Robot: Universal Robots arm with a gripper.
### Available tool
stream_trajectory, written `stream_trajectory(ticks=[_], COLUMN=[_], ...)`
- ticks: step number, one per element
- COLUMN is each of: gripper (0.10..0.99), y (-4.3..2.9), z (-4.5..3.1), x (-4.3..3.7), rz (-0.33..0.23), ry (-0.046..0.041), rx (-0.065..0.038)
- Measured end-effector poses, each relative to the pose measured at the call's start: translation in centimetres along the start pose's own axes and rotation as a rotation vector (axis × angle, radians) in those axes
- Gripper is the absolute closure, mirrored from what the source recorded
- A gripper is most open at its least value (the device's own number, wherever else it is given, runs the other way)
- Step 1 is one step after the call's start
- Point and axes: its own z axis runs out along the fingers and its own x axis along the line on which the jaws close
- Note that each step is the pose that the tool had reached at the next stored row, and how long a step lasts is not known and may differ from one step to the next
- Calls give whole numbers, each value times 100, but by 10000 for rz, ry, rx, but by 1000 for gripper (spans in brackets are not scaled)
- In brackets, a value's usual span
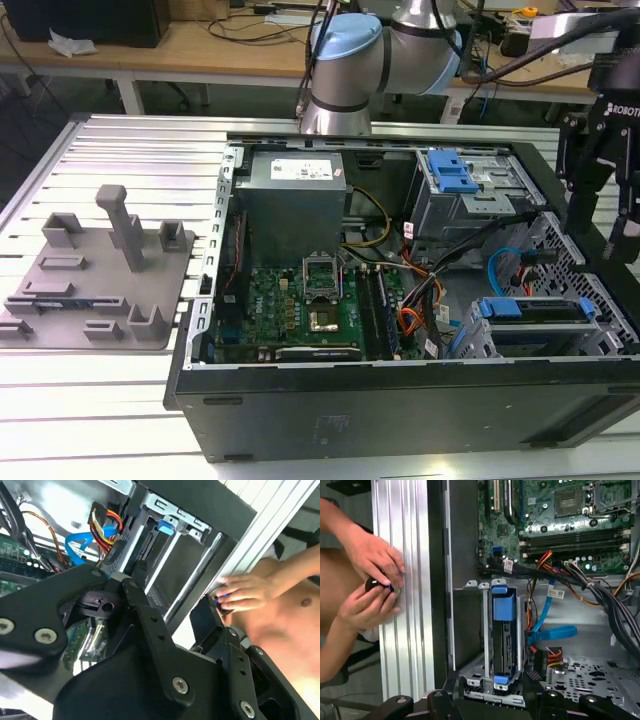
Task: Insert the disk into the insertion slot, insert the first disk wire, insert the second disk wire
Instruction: 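Insert the first disk wire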
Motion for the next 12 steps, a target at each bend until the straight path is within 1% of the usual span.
stream_trajectory(ticks=[2,3,4,5,7,9,10,11,12], gripper=[467,467,467,467,467,467,467,467,467], y=[1,5,7,10,14,19,22,29,38], z=[27,32,26,10,-12,-40,-60,-75,-85], x=[-11,-24,-57,-107,-189,-282,-350,-400,-428], rz=[435,495,504,512,531,555,573,612,697], ry=[17,24,38,98,181,271,331,399,450], rx=[-176,-180,-156,-122,-69,-4,46,142,349])
